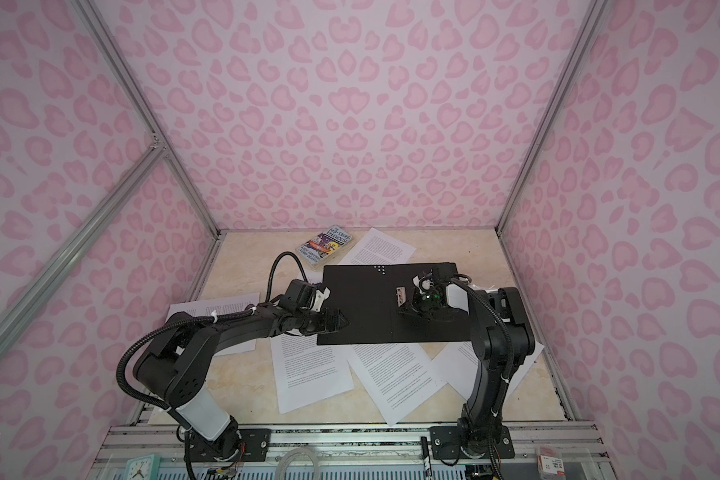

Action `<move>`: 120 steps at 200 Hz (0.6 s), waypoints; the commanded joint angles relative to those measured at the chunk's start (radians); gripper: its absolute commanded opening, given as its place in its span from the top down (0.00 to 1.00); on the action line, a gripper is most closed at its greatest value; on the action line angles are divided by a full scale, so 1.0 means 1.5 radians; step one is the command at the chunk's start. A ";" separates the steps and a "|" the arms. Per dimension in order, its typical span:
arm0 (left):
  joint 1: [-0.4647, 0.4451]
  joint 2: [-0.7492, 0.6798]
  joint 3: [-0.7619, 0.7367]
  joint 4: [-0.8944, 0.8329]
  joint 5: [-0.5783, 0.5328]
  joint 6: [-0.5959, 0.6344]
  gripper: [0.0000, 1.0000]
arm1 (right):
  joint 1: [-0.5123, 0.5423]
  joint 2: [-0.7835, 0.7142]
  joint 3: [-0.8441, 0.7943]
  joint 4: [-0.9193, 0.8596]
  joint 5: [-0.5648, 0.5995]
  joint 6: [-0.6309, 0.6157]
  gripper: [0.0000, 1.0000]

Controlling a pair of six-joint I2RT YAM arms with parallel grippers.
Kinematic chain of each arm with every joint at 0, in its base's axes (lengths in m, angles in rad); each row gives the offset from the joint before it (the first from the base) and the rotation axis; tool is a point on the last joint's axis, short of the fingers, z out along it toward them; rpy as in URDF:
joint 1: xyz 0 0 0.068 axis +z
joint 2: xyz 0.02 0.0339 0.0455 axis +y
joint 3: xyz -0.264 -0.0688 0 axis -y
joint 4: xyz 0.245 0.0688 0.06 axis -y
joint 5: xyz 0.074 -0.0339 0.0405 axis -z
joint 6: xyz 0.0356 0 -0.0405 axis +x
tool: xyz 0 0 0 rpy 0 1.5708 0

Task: Put the files into the folder
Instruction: 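Hold the folder edge with the left gripper and the clip with the right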

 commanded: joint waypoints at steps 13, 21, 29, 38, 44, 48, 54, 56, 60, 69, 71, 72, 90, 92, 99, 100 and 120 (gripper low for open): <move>0.004 0.016 -0.003 -0.080 -0.040 -0.005 0.02 | -0.011 0.020 -0.020 -0.034 0.090 -0.019 1.00; 0.005 0.017 -0.003 -0.081 -0.042 -0.005 0.02 | -0.015 0.020 -0.028 -0.030 0.096 -0.016 1.00; 0.006 0.019 -0.003 -0.082 -0.044 -0.006 0.02 | -0.020 0.020 -0.034 -0.029 0.105 -0.013 1.00; 0.008 0.020 -0.004 -0.084 -0.047 -0.007 0.02 | -0.024 0.020 -0.040 -0.028 0.112 -0.011 1.00; 0.008 0.022 -0.004 -0.086 -0.046 -0.007 0.02 | -0.025 0.020 -0.043 -0.026 0.115 -0.010 1.00; 0.009 0.023 -0.004 -0.085 -0.046 -0.007 0.02 | -0.027 0.020 -0.045 -0.028 0.119 -0.009 1.00; 0.009 0.025 -0.004 -0.086 -0.044 -0.007 0.02 | -0.026 0.021 -0.044 -0.035 0.132 -0.013 1.00; 0.009 0.025 -0.004 -0.087 -0.045 -0.007 0.02 | -0.026 0.022 -0.042 -0.040 0.137 -0.016 1.00; 0.009 0.026 -0.003 -0.087 -0.045 -0.007 0.02 | -0.026 0.025 -0.040 -0.043 0.138 -0.024 1.00; 0.010 0.027 -0.003 -0.089 -0.047 -0.007 0.02 | -0.022 0.029 -0.033 -0.053 0.142 -0.027 1.00; 0.010 0.027 -0.003 -0.089 -0.048 -0.007 0.02 | -0.022 0.029 -0.032 -0.054 0.145 -0.027 1.00; 0.009 0.027 -0.003 -0.089 -0.048 -0.007 0.02 | -0.021 0.029 -0.030 -0.055 0.146 -0.026 1.00; 0.010 0.028 -0.004 -0.090 -0.053 -0.007 0.02 | -0.014 0.023 -0.021 -0.070 0.174 -0.018 1.00; 0.009 0.028 -0.004 -0.091 -0.053 -0.007 0.02 | -0.013 0.021 -0.021 -0.070 0.177 -0.015 1.00; 0.009 0.029 -0.003 -0.094 -0.055 -0.006 0.01 | -0.014 0.015 -0.023 -0.067 0.183 -0.010 1.00; 0.009 0.029 -0.004 -0.094 -0.055 -0.006 0.01 | -0.014 0.015 -0.024 -0.067 0.184 -0.010 1.00; 0.009 0.027 -0.004 -0.098 -0.061 -0.007 0.01 | -0.020 -0.004 -0.029 -0.046 0.161 0.005 1.00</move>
